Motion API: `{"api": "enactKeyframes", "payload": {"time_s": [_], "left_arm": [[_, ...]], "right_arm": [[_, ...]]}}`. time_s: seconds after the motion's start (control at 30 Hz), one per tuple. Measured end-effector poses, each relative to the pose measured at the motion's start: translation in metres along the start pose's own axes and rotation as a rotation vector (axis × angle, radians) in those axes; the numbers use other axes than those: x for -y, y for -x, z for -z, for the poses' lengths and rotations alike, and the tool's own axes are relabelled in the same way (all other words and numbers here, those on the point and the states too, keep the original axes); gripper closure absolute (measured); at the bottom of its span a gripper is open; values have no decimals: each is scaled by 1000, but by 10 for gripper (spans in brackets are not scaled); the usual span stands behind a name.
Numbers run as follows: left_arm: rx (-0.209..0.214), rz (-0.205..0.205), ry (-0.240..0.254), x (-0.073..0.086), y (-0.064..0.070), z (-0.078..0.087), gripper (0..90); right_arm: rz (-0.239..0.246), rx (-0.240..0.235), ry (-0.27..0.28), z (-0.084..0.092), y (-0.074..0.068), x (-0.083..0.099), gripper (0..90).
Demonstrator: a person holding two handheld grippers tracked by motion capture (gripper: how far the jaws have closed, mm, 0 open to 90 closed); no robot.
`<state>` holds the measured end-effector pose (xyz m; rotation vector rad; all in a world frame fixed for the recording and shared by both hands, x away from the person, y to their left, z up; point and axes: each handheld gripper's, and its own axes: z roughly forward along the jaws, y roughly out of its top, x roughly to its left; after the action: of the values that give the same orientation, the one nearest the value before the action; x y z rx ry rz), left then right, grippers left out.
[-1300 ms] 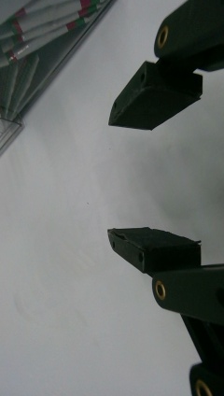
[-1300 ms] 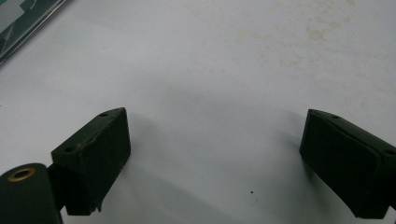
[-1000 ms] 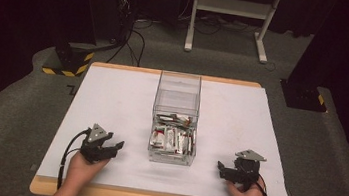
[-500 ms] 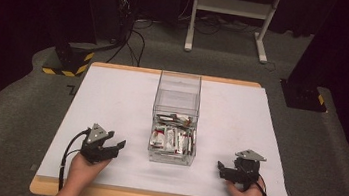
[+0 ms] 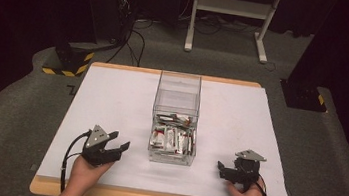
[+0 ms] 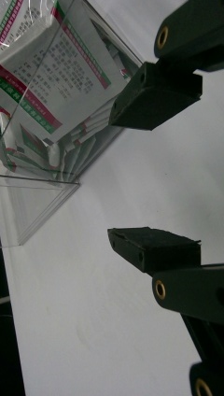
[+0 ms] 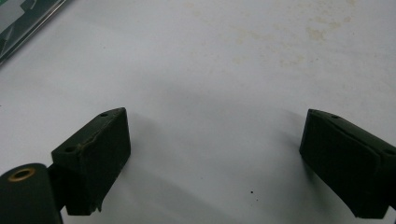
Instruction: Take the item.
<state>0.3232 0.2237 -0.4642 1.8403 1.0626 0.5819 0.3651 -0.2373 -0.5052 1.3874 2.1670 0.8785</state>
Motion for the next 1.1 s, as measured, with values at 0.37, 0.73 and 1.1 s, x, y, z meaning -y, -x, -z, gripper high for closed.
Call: {"api": "enactKeyframes", "payload": {"time_s": [0.37,0.73,1.1], "left_arm": [[23,17,30,-3,7,6,395],[38,17,63,-11,16,9,397],[53,21,77,-19,20,8,408]], "right_arm": [[0,0,0,0,0,0,85],[0,0,0,0,0,0,85],[-1,0,1,0,0,0,86]]}}
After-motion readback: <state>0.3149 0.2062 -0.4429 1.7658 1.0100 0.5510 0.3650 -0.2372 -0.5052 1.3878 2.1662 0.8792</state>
